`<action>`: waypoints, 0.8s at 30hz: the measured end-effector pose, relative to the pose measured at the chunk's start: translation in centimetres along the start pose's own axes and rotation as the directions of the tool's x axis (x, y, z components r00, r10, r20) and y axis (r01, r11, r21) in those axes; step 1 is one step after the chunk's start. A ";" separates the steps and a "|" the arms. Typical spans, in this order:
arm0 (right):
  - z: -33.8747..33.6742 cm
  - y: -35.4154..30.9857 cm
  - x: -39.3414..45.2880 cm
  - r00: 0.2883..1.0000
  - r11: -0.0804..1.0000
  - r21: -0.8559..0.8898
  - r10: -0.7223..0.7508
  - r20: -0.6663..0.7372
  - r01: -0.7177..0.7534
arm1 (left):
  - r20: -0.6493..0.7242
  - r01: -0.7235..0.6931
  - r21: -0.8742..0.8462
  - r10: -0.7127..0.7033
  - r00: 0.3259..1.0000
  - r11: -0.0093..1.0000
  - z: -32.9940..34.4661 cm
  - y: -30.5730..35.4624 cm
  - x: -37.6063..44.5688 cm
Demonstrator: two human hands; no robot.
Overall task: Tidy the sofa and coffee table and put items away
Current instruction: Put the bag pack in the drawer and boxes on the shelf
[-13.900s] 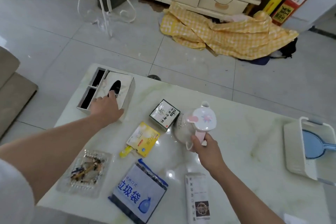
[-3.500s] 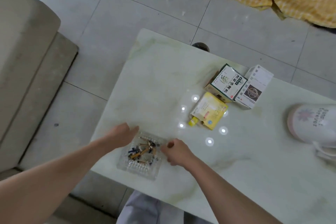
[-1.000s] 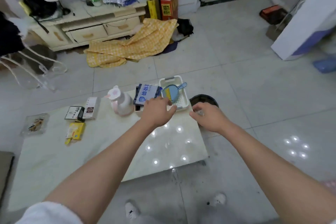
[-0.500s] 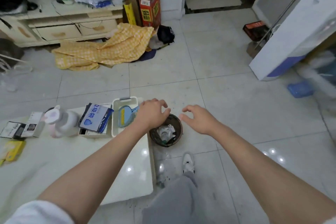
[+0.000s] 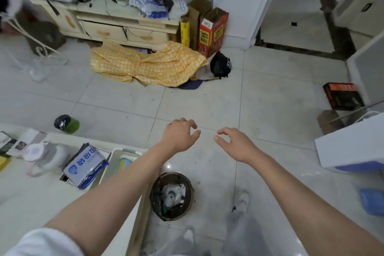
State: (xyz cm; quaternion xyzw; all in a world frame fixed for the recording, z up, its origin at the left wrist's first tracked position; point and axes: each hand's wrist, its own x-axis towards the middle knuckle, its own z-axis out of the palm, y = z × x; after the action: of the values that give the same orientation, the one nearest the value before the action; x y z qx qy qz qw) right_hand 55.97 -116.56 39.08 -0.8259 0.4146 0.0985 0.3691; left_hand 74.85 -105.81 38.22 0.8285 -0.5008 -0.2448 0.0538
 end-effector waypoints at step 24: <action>-0.7 -30.5 49.6 0.603 0.656 -0.264 -0.365 0.709 0.707 | 0.208 0.825 -0.518 -0.903 0.377 0.225 -7.5 -25.7 16.9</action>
State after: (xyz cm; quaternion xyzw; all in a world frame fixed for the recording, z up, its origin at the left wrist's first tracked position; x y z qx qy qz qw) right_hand 110.60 -135.73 32.42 -0.9039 -0.0487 0.3412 0.2533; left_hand 105.36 -108.82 30.25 0.9248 0.1417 -0.3064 0.1756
